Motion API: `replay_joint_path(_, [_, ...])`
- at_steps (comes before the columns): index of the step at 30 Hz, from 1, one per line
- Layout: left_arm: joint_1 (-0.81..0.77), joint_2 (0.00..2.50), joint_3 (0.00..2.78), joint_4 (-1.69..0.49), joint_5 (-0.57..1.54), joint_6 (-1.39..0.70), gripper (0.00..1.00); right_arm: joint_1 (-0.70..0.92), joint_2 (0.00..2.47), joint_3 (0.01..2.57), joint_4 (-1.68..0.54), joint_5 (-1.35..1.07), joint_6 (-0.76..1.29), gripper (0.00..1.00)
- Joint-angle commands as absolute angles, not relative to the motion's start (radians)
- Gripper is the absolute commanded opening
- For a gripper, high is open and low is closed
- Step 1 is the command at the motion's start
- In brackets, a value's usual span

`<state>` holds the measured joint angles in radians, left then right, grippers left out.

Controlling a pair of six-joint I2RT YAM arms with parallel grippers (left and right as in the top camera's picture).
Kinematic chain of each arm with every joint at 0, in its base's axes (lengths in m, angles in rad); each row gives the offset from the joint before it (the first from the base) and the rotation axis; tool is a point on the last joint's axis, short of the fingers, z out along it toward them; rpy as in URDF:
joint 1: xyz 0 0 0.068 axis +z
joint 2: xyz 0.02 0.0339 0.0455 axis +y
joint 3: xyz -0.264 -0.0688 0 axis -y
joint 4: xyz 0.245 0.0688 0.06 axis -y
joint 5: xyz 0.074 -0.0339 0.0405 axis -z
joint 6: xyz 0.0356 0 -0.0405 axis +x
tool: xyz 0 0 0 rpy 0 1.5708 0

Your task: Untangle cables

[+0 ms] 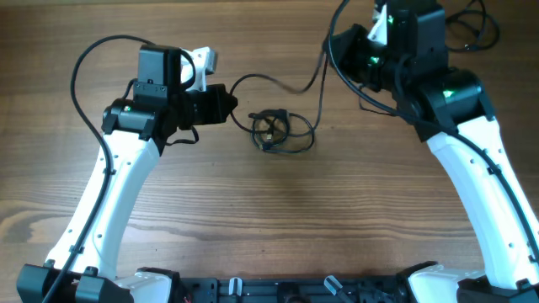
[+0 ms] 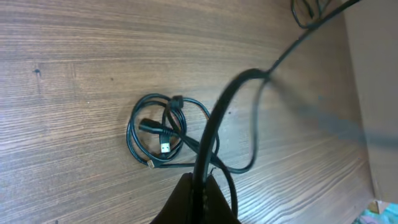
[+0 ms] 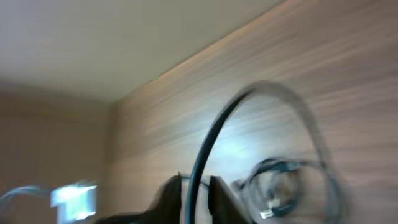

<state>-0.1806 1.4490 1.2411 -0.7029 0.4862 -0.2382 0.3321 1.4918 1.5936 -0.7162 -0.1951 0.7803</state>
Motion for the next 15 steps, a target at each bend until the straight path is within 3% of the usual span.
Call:
replay_joint_path(1, [-0.181,1.446,1.244,-0.682,0.607,-0.266,0.04,0.327,1.475,1.606,-0.757,-0.030,0.667,0.49])
replay_joint_path(2, [-0.181,1.441,1.244,-0.652,0.694,-0.266,0.04,0.327,1.475,1.606,-0.768,-0.030,0.650,0.69])
replay_joint_path(4, [-0.181,1.416,1.244,-0.579,0.849,-0.273,0.04,0.326,1.475,1.606,-0.789,-0.030,0.597,0.84])
replay_joint_path(6, [-0.181,1.375,1.248,-0.528,0.871,-0.356,0.04,0.326,1.475,1.605,-0.824,-0.030,0.553,0.92])
replay_joint_path(11, [-0.181,1.261,1.277,-0.409,0.827,-0.516,0.04,0.326,1.475,1.605,-0.986,-0.030,0.519,0.98])
replay_joint_path(15, [-0.181,1.225,1.278,-0.304,0.701,-0.694,0.04,0.326,1.475,1.605,-1.081,-0.158,0.306,1.00])
